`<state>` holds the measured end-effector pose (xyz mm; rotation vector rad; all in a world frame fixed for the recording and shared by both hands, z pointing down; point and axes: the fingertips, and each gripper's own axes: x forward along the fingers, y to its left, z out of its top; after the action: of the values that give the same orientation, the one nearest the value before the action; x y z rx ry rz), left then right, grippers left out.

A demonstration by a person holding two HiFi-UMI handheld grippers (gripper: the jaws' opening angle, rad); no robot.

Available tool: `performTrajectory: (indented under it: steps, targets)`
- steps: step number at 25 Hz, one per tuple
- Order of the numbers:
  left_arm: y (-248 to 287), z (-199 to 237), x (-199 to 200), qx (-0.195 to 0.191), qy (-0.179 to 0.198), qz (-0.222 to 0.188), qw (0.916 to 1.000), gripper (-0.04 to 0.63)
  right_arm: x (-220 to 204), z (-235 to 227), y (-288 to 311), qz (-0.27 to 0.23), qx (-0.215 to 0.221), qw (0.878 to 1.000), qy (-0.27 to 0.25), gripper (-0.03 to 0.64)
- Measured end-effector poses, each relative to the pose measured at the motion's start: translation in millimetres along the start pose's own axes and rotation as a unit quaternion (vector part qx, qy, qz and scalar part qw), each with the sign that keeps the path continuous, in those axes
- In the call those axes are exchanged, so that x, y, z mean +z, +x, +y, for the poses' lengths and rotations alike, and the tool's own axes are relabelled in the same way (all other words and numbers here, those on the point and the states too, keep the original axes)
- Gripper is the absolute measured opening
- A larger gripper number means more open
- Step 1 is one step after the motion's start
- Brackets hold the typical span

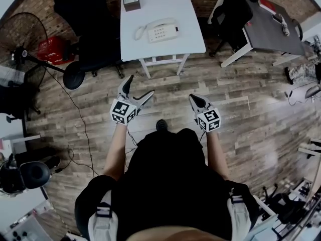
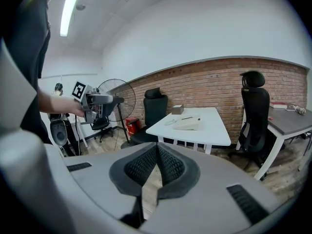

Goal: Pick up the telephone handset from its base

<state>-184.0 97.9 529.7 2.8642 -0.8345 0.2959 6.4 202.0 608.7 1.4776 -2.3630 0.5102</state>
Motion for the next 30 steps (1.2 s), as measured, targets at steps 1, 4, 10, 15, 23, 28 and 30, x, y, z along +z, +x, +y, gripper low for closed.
performTrajectory:
  steps: [1,4,10,15,23,28,30]
  targets:
    - [0.4,3.6,-0.6,-0.001,0.001,0.002,1.0000,0.482,0.6,1.9,3.1,0.000,-0.001,1.000,0.000,-0.003]
    - [0.3,11.7,-2.2,-0.002,0.001,0.005,1.0000,0.482,-3.3,9.3,8.7,0.006,0.002,1.000,0.000,-0.003]
    - [8.2,23.3,-1.5,-0.001,0.002,0.011,0.9999,0.482,-6.0,-1.9,16.1,0.010,-0.001,1.000,0.021,-0.002]
    - [19.6,33.4,-1.0,0.012,0.000,0.020,0.9997,0.482,2.9,-19.5,27.9,0.010,0.011,1.000,0.021,-0.003]
    - [48.0,61.2,10.1,0.033,0.002,0.024,0.9992,0.482,28.3,-55.0,62.4,0.007,0.031,0.999,0.008,-0.003]
    - [64.3,71.3,14.7,0.040,0.004,0.028,0.9988,0.482,34.4,-67.7,77.2,0.012,0.043,0.999,0.008,-0.003]
    - [70.2,76.0,16.1,0.044,0.003,0.029,0.9986,0.482,35.9,-73.6,82.8,0.014,0.047,0.999,0.007,-0.003]
